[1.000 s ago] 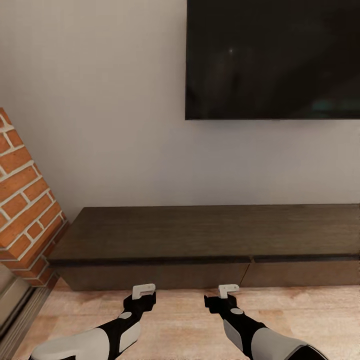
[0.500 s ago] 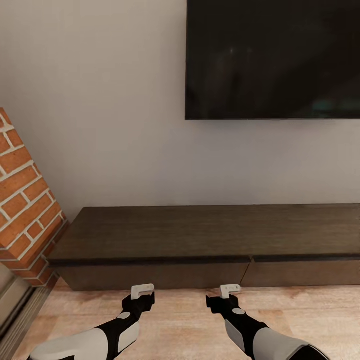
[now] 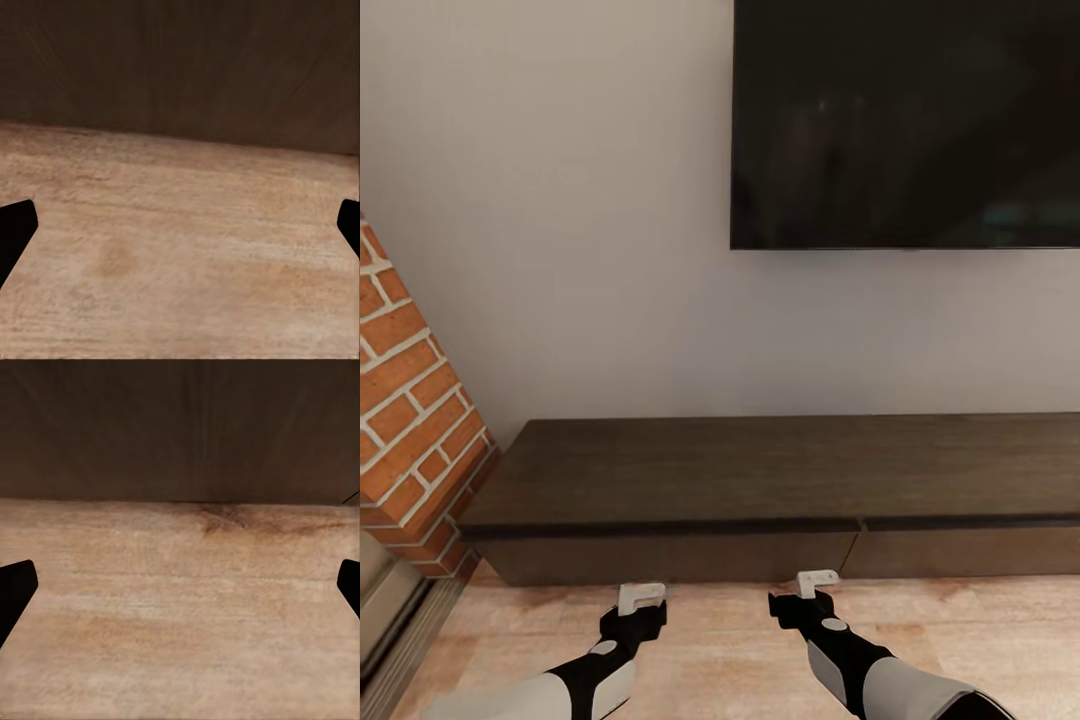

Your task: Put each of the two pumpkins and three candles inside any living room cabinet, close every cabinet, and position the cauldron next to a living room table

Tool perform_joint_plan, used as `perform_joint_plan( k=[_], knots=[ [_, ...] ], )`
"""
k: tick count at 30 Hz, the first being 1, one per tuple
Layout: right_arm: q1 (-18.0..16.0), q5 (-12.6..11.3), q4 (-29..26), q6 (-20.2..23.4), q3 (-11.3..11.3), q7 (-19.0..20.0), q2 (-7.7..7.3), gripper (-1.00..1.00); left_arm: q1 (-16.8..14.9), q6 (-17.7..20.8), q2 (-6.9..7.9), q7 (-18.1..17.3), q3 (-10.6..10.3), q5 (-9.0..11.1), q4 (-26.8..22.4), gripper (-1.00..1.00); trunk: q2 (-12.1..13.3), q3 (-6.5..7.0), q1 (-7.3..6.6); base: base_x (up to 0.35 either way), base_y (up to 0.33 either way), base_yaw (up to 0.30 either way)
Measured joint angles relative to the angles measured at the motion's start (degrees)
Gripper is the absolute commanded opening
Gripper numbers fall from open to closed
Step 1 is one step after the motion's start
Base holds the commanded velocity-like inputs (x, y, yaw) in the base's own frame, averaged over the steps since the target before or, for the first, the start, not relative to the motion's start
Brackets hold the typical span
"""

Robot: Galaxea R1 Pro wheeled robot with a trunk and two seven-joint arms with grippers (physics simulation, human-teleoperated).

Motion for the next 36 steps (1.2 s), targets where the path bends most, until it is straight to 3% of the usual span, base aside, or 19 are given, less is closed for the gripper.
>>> perform_joint_plan(
  k=[5,9,15,31,36],
  knots=[
    [1.4,-0.3,1.4,0.2,0.0,-0.3,0.15,1.00,4.2,0.1,0.54,0.0,0.0,0.0,0.1,1.00,2.0,0.90,-1.10,0.000,0.000,0.000],
    [10.9,-0.3,3.7,0.0,-0.1,-0.2,-0.50,1.00,10.1,0.1,0.76,0.1,0.1,0.1,0.3,1.00,3.6,1.60,-1.98,0.000,0.000,0.000],
    [14.0,-0.3,3.9,0.0,0.0,-0.2,-1.26,1.00,13.3,0.1,0.74,0.3,0.0,0.0,0.5,1.00,6.0,2.69,-3.29,0.000,0.000,0.000],
    [15.4,-0.6,6.2,0.6,-0.1,-0.3,-1.32,1.00,15.8,0.5,0.75,0.6,0.0,0.0,0.5,1.00,12.4,5.57,-6.81,0.000,0.000,0.000],
    [15.4,-1.0,6.2,0.7,-0.2,-0.1,-1.29,1.00,15.9,2.2,1.68,0.5,0.1,0.0,0.6,1.00,14.1,6.29,-7.69,0.000,0.000,0.094]
  ],
)
